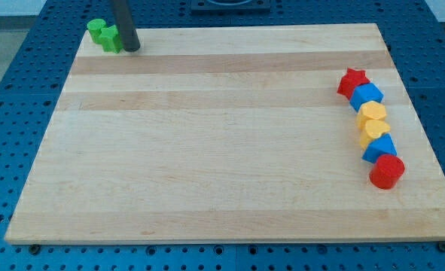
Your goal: Move your arm towards the top right
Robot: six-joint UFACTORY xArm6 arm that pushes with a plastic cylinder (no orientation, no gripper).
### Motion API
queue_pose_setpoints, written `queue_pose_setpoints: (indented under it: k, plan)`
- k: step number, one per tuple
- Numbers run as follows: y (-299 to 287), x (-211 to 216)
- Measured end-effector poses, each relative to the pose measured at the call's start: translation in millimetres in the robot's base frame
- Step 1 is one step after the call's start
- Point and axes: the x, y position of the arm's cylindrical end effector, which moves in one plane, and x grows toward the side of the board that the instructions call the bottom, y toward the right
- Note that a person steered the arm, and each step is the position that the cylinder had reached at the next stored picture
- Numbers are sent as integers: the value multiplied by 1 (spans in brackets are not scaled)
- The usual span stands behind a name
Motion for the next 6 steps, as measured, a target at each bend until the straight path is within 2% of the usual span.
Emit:
queue_pose_setpoints:
  k: [2, 4, 5, 6]
  plan:
    - [80, 12]
    - [169, -1]
    - [203, -9]
    - [206, -9]
